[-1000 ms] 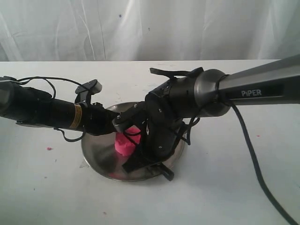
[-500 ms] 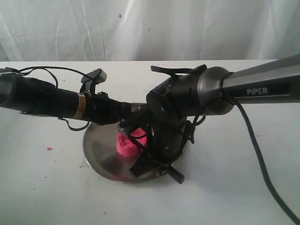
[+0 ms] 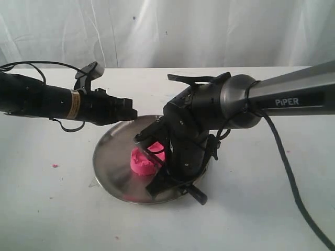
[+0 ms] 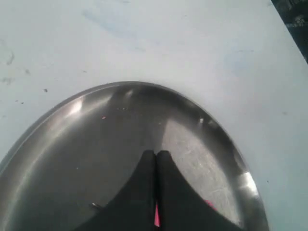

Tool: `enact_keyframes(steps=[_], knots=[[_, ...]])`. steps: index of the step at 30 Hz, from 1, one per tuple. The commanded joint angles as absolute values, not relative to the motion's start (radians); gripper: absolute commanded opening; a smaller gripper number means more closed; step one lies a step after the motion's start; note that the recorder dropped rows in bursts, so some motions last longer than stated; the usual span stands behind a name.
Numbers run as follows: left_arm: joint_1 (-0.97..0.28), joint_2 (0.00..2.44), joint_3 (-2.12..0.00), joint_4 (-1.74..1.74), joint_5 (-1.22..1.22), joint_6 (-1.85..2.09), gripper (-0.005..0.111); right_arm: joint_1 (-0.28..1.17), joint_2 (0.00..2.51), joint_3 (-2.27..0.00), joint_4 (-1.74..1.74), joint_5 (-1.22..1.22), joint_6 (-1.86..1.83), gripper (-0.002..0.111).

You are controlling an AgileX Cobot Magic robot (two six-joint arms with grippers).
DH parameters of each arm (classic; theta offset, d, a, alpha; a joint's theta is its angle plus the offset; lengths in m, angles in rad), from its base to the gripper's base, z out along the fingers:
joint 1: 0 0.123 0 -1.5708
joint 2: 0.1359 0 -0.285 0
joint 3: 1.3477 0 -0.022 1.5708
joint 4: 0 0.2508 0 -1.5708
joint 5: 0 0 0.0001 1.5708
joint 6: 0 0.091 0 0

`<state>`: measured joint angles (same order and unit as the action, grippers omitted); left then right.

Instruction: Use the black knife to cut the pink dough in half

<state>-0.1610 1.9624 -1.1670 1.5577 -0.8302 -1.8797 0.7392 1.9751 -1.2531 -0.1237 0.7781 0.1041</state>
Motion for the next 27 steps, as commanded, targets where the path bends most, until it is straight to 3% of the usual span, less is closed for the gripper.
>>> enact_keyframes(steps=[1, 27], knots=[[-0.159, 1.922, -1.171, 1.59, -0.845, -1.887, 0.0, 0.736, 1.968, -1.247, -0.18, 0.785, 0.169, 0.0], [-0.159, 1.872, -1.164, 1.653, -0.872, -1.91, 0.0, 0.736, 1.944, -1.248, -0.025, 0.823, 0.048, 0.0]])
